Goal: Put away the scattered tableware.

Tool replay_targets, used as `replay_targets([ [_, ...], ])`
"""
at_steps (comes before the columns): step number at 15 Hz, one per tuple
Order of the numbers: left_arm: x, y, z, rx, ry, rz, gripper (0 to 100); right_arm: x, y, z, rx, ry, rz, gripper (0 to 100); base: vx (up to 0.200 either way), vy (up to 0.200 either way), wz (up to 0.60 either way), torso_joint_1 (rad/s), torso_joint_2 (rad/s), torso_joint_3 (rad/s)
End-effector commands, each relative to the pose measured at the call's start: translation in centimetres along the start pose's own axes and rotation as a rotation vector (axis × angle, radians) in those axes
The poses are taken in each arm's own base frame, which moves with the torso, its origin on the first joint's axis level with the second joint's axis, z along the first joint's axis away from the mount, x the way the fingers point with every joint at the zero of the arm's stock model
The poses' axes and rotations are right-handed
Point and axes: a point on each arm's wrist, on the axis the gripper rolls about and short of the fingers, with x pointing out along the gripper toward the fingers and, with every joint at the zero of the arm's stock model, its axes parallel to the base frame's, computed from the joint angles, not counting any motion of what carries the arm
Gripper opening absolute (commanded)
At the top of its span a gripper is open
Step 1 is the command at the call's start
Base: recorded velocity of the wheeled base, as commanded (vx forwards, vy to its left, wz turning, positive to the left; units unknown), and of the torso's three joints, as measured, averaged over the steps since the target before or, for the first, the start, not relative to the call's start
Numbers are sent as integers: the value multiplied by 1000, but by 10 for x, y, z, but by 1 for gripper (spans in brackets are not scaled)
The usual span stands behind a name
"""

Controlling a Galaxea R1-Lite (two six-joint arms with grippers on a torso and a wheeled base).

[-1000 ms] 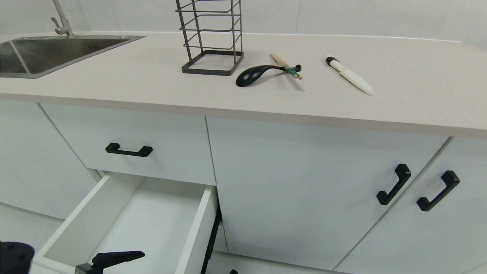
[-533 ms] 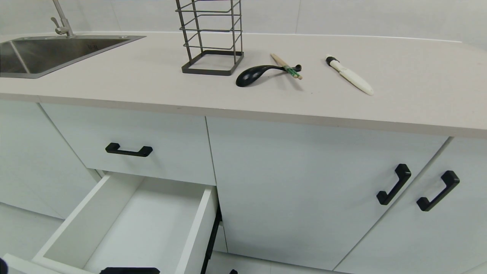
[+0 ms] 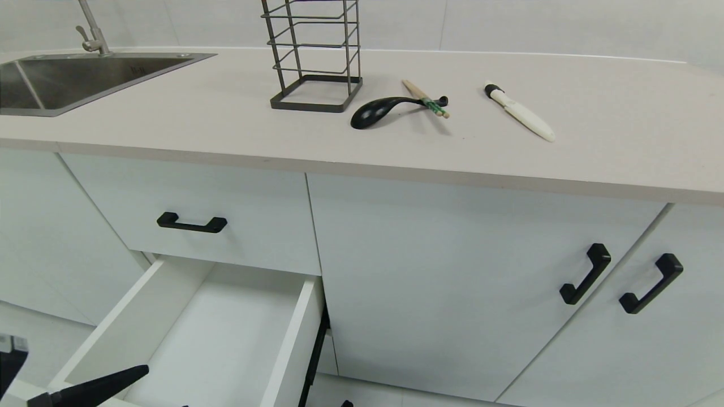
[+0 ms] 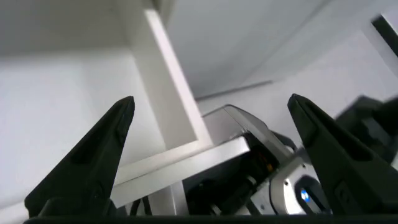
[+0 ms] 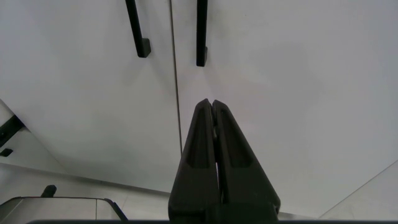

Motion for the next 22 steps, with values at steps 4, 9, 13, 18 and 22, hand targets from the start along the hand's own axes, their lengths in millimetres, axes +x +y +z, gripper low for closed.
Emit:
replay_targets([
  [4,-34,-9,-18,118,-239,55,100,0,0,0,0,1,0,0,0,0,0,0,0,0],
  [9,-62,-21,-61,196,-451,192,100,0,0,0,0,1,0,0,0,0,0,0,0,0],
  [13,-61,-18,-65,222,-421,286,100,0,0,0,0,1,0,0,0,0,0,0,0,0],
  [18,-62,-9,-70,201,-391,621,100,0,0,0,-2,1,-1,0,0,0,360,0,1,2],
  [22,-62,-10,-69,209,-394,595,100,0,0,0,0,1,-1,0,0,0,150,-1,3,1],
])
